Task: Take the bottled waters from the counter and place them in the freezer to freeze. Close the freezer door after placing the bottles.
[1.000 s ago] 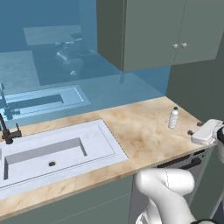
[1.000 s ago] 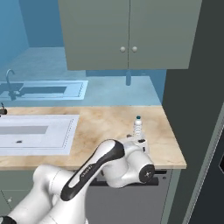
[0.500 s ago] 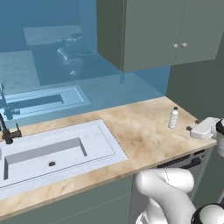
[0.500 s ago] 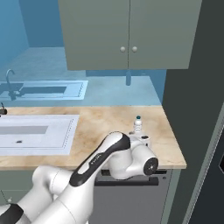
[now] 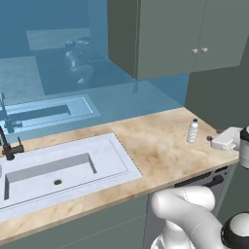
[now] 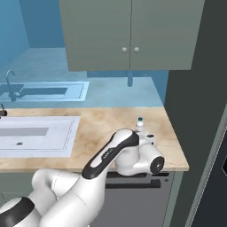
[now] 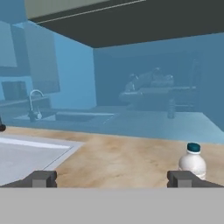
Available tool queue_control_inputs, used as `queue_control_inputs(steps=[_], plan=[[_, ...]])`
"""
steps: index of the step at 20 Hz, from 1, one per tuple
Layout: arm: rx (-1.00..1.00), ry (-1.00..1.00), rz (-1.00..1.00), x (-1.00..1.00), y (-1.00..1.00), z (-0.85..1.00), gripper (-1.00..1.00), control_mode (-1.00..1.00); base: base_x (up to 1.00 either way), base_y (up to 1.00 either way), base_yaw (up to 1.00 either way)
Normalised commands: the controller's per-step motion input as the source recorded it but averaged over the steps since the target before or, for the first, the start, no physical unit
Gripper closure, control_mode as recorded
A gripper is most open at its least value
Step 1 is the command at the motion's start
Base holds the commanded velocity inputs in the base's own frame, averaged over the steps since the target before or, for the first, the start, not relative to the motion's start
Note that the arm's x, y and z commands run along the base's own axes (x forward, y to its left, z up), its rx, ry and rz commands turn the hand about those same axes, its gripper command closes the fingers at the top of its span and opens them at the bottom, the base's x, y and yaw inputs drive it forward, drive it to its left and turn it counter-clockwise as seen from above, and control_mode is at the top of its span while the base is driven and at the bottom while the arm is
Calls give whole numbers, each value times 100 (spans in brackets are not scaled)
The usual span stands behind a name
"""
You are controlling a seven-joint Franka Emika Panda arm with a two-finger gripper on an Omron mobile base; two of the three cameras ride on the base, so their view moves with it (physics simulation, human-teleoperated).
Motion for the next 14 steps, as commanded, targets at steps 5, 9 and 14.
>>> queue_control_inputs(steps=[5, 9, 14], plan=[[0, -4, -3, 17, -38, 0, -100, -100, 0, 0, 0], [2, -1, 0, 5, -13, 0, -100, -100, 0, 0, 0], [0, 0, 0, 0, 3, 0, -100, -100, 0, 0, 0]])
